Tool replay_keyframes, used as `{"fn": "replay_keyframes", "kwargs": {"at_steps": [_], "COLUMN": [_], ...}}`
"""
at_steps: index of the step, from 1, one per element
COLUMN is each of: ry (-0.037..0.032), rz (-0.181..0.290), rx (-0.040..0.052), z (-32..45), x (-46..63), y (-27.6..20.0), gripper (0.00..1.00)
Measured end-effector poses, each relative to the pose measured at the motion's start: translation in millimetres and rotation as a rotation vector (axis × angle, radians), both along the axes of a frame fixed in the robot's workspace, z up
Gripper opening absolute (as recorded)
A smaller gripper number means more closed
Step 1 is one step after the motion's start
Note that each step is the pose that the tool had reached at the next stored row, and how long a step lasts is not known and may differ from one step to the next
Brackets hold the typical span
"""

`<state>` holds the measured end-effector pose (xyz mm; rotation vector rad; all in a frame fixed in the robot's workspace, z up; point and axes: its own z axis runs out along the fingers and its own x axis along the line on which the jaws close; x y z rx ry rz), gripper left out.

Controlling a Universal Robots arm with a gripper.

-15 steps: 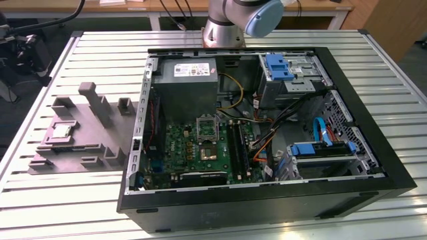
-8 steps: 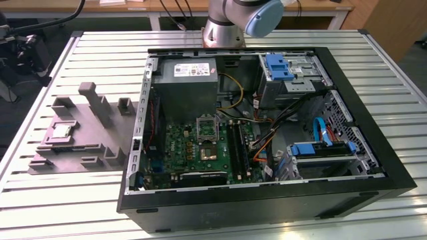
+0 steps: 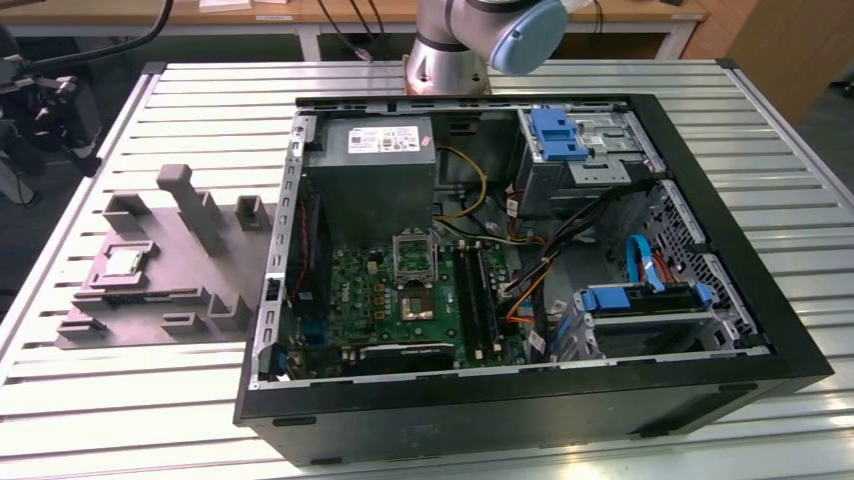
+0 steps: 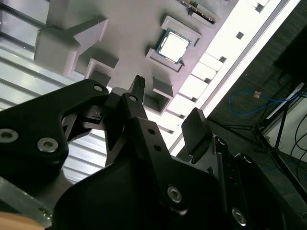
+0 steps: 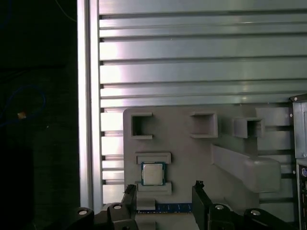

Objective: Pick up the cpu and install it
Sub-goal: 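Pick up the cpu and move it towards the insertion slot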

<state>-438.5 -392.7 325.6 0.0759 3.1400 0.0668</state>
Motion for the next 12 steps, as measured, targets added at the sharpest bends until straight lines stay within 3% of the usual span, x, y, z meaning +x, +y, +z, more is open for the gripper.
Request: {"fn": "replay_keyframes", "kwargs": {"at_steps": [12], "ry": [0.0013], "rz": [0.053], "rx": [-0.0034], "z": [-18.3], "x": [-0.7], "y": [-2.5], "gripper": [0.58]}}
